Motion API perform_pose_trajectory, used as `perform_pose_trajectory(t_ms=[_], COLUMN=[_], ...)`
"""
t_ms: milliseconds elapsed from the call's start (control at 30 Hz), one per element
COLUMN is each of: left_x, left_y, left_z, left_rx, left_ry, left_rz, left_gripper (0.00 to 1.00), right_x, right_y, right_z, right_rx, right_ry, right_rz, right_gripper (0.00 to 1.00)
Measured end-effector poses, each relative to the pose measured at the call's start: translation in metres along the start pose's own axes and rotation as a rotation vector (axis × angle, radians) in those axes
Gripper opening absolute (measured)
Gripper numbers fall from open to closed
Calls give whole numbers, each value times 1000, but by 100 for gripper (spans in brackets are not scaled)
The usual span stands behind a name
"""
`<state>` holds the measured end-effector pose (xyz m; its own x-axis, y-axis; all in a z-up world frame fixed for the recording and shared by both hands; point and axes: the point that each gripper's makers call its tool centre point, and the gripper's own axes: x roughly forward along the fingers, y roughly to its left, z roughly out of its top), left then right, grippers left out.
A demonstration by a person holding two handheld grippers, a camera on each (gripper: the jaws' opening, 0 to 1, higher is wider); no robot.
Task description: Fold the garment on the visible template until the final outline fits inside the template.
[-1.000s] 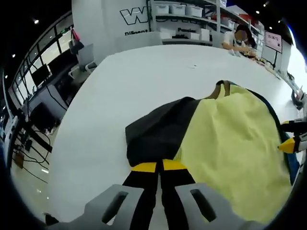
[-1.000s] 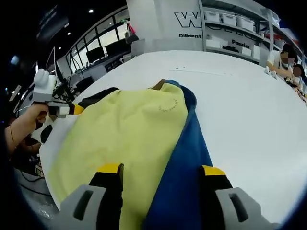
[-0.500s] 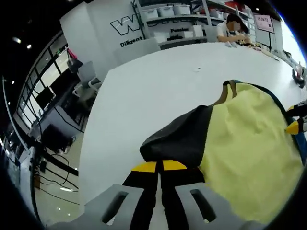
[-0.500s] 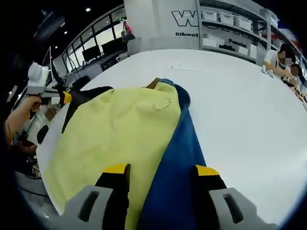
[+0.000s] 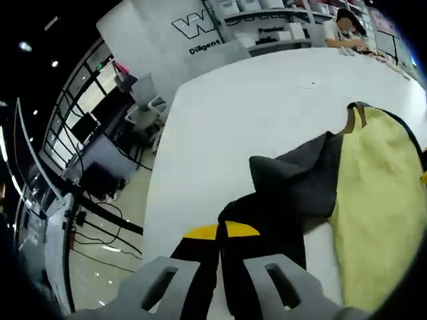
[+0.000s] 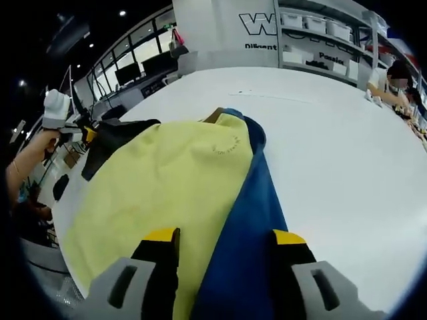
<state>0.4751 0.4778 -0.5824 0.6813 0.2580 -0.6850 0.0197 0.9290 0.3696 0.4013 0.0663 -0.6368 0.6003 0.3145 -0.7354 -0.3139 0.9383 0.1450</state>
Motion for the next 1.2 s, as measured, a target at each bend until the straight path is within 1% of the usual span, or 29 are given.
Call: perform_pose_trajectory(t_ms=[33, 67, 100, 167, 200, 233, 300, 333, 367, 400, 433, 467, 500, 533, 567, 600, 633, 667, 700, 733, 833, 900, 933, 967, 1033, 1100, 1167, 1200], left_x=[-1, -1, -2, -4, -5, -8, -13, -15, -17, -19, -21, -22, -23, -23, -24, -24, -24, -25, -26, -25, -21, -17, -16, -12, -8, -1, 6, 9], left_y=[3, 2, -1, -12, -17, -20, -25, -26, -34, -41, -47, -50, -54, -58, -63, -68, -71, -76, -80, -87, -98, -109, -111, -119, -129, -136, -138, -140], left_z=[-3, -4, -4, 1, 3, 4, 19, 20, 28, 34, 39, 43, 47, 49, 53, 59, 62, 68, 72, 77, 84, 90, 91, 94, 92, 95, 97, 97], left_rx=[-25, -59, -80, -76, -73, -80, -76, -73, -46, -29, -22, -17, -2, 3, -1, 11, 15, -3, -4, 0, 13, 17, 18, 43, 89, 111, 112, 121], left_ry=[14, 11, 7, -25, -26, -26, -82, -83, -102, -117, -132, -140, -154, -156, -167, -193, -205, -226, -239, -242, -250, -257, -257, -255, -233, -231, -224, -221], left_rz=[12, 7, -11, -68, -87, -93, -97, -99, -124, -148, -168, -174, -185, -195, -203, -222, -231, -239, -252, -269, -290, -324, -329, -349, -382, -388, -385, -395], left_gripper=[1, 2, 2, 3, 4, 7, 18, 22, 26, 28, 30, 31, 32, 33, 34, 34, 34, 34, 35, 35, 35, 35, 35, 35, 33, 32, 34, 34], right_x=[0, 0, 0, 0, 0, -1, -2, -2, -5, -7, -11, -13, -15, -16, -17, -18, -18, -18, -18, -15, -10, -3, -2, 4, 10, 18, 25, 28], right_y=[0, 0, 0, 0, 0, 1, 4, 4, 5, 6, 6, 6, 5, 4, 2, 1, -1, -2, -4, -6, -10, -13, -13, -16, -18, -21, -21, -22], right_z=[0, 0, 0, 0, 0, 1, 3, 3, 7, 16, 23, 26, 32, 36, 44, 51, 58, 64, 70, 80, 93, 102, 104, 109, 114, 124, 131, 133], right_rx=[2, 3, 4, 7, 12, 25, 56, 62, 64, 58, 56, 56, 54, 54, 53, 53, 53, 53, 51, 47, 43, 42, 43, 46, 51, 41, 31, 29], right_ry=[0, 0, 1, 2, 2, 0, 4, 4, -5, -45, -68, -69, -81, -90, -100, -118, -131, -141, -148, -158, -167, -176, -174, -175, -175, -183, -183, -182], right_rz=[0, 1, 2, 4, 5, 10, 31, 32, 39, 48, 48, 49, 47, 45, 44, 45, 45, 45, 46, 50, 55, 62, 63, 65, 67, 65, 74, 74], right_gripper=[51, 51, 51, 52, 52, 54, 58, 59, 59, 59, 59, 60, 61, 61, 62, 61, 61, 61, 61, 61, 60, 59, 58, 56, 53, 53, 50, 50])
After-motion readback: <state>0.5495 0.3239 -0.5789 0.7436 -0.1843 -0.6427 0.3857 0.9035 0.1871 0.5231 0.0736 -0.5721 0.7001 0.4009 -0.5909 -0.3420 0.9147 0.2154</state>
